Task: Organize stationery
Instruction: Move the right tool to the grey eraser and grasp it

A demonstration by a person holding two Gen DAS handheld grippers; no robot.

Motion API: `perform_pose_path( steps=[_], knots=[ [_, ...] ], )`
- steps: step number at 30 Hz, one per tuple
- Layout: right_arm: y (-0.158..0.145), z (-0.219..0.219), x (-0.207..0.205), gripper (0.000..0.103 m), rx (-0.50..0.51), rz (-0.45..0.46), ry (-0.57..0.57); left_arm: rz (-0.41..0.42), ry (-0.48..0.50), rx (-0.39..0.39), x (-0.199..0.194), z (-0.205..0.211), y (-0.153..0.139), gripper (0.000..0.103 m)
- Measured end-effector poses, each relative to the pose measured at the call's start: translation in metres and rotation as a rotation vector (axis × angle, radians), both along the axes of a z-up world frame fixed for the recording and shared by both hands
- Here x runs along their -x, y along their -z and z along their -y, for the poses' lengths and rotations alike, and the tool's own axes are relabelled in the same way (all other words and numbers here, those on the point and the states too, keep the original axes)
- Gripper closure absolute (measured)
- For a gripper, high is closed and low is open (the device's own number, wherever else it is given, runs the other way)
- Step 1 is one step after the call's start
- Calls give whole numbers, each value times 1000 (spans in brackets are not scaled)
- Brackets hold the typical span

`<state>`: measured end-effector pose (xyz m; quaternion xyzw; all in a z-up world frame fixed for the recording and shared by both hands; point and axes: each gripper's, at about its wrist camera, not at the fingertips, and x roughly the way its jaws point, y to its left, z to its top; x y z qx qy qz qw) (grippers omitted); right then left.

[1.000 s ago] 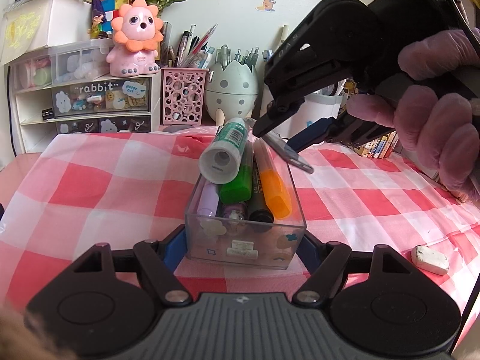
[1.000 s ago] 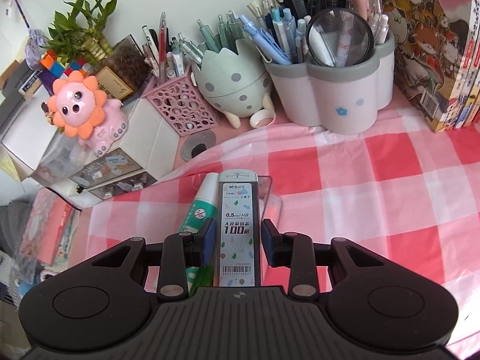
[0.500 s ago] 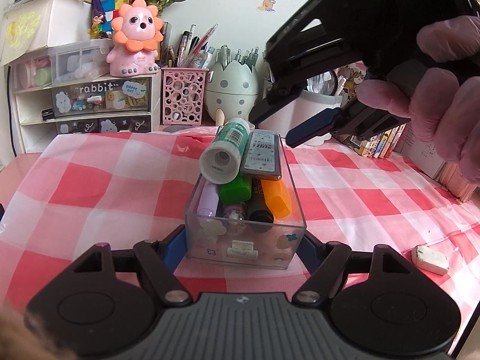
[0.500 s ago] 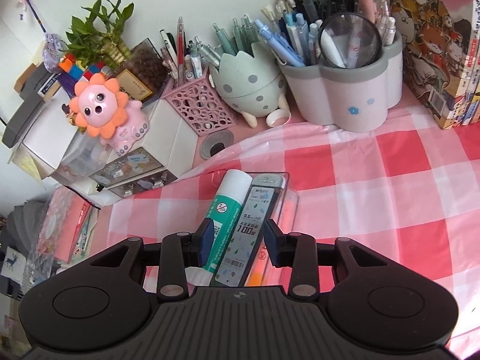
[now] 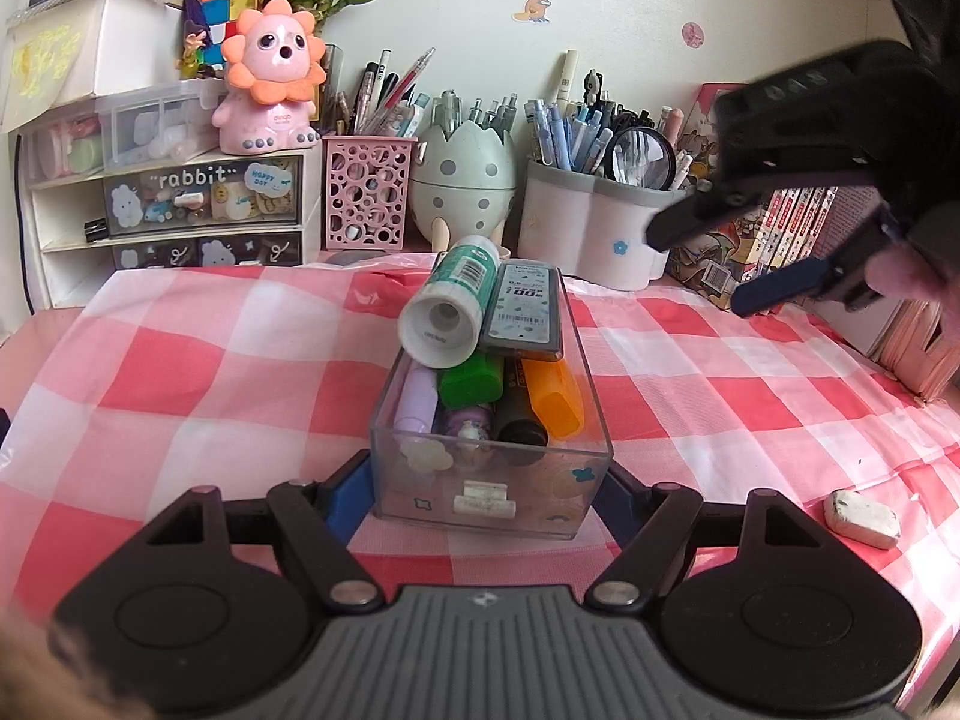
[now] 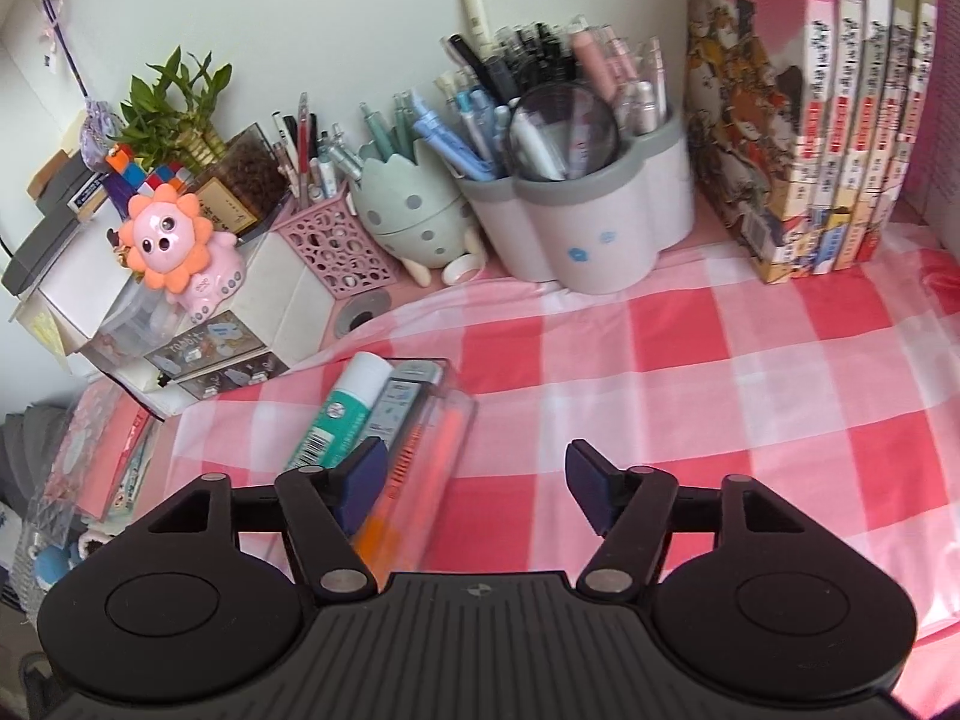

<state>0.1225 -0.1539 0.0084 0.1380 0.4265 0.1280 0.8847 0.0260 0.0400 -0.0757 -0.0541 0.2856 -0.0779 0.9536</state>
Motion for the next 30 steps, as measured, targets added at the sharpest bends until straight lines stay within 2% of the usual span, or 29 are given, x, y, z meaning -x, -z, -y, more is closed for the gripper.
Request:
perform_pose_path(
  steps=[10, 14, 21, 30],
  knots=[
    [11, 34, 26, 25, 50, 21, 3, 0, 0, -1, 0, -1, 0, 54],
    [17, 37, 43, 23, 120, 51, -21, 0, 0, -1, 0, 0, 0, 54],
    [27, 42, 78, 23, 256, 138, -142, 0, 0, -1, 0, 0, 0, 53],
    [38, 43, 106, 22, 328, 196, -347, 0, 0, -1, 0, -2, -1, 53]
  ],
)
